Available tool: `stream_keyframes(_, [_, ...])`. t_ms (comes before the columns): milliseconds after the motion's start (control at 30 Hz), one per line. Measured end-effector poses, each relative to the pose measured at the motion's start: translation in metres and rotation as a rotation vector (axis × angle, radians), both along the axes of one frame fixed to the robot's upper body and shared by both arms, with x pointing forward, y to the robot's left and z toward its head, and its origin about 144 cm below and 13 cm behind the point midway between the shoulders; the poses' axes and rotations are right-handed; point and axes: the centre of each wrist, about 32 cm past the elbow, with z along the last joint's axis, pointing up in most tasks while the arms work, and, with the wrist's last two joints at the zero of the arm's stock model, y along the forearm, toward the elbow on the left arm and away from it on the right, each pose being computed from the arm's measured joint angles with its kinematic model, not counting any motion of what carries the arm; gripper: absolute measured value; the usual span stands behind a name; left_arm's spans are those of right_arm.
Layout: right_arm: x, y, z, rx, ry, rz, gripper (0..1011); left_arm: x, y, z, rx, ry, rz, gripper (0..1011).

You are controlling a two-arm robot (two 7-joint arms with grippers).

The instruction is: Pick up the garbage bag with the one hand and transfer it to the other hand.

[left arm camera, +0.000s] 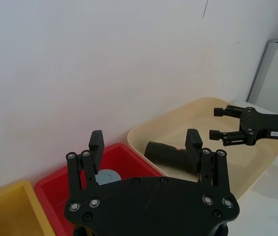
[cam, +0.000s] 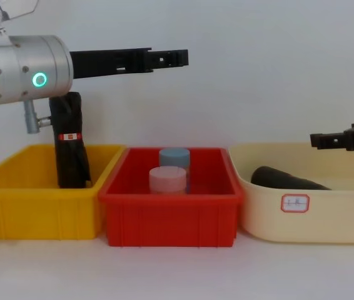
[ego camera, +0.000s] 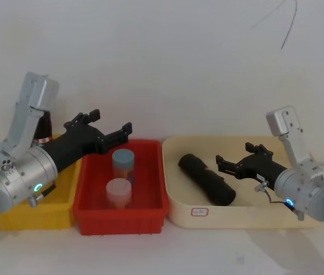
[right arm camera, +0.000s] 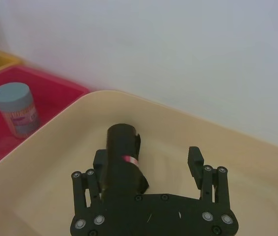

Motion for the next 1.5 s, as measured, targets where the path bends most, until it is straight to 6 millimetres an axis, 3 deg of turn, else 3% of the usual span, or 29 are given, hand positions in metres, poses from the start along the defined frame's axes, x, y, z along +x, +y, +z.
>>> stream_keyframes(433, [0.000, 0.003, 0.002, -0.008, 0.013, 0.014, 999, -0.003, 0.005, -0.005, -0.010, 0.012, 0.040, 1002])
stream_keyframes(833, [0.011, 0.030, 0.015, -0.047, 0.099, 0.120, 999, -0.011, 0.018, -0.020, -0.031, 0.064, 0.177, 1002])
stream_keyframes(1500, [0.023, 0.060, 0.066, -0.188, 0.147, 0.246, 1000, -0.021, 0.041, -0.040, -0.040, 0.129, 0.351, 1002])
